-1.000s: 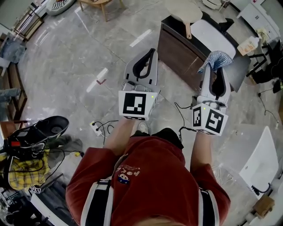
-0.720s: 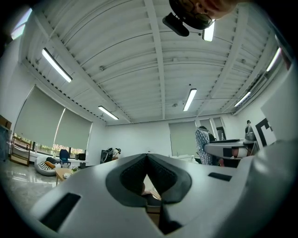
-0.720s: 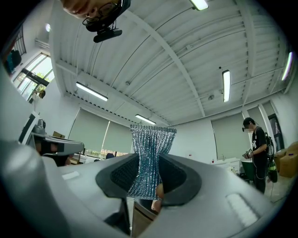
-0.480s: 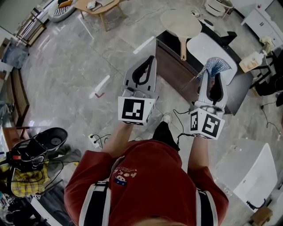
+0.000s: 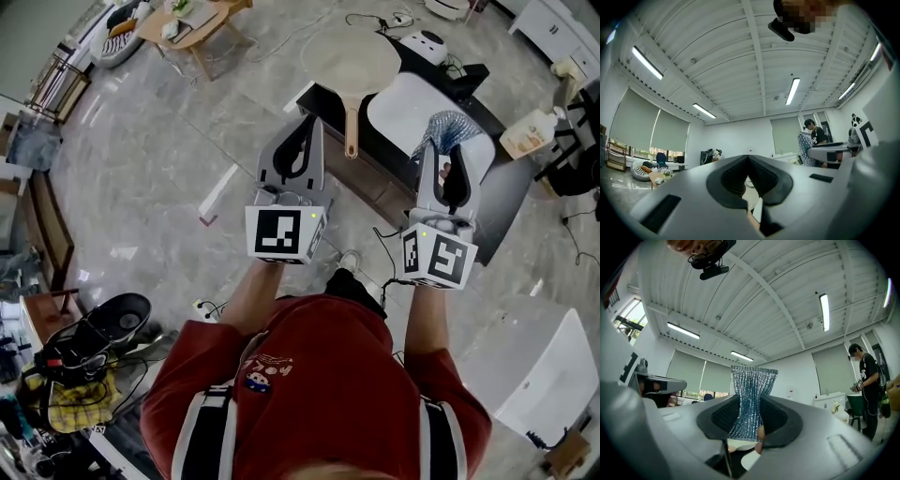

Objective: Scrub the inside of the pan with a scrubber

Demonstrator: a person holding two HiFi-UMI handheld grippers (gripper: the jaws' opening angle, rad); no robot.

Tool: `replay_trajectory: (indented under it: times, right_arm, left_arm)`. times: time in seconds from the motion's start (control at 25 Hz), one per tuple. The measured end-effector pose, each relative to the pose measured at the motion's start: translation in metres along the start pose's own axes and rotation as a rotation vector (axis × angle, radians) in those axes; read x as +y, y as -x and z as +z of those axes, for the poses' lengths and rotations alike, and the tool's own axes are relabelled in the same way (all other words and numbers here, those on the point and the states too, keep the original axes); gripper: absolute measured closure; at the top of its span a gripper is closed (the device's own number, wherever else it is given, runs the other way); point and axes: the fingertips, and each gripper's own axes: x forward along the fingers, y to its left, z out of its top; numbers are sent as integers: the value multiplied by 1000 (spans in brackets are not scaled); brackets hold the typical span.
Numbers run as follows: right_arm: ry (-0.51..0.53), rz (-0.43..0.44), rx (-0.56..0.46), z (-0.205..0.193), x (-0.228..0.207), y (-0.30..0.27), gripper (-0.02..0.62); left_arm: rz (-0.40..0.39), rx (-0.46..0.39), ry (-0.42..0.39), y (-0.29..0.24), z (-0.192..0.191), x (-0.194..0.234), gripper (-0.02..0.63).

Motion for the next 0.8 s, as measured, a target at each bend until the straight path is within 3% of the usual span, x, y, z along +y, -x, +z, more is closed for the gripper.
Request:
replay_trajectory:
  times: [0.44, 0.8]
  right_arm:
    - [-7, 39, 2, -19, -42, -57, 448]
    - [25, 52, 4, -35, -34, -116, 449]
  left_arm:
    - [37, -1, -21, -68, -6, -7, 601]
    - [25, -10, 4, -121, -27, 26, 601]
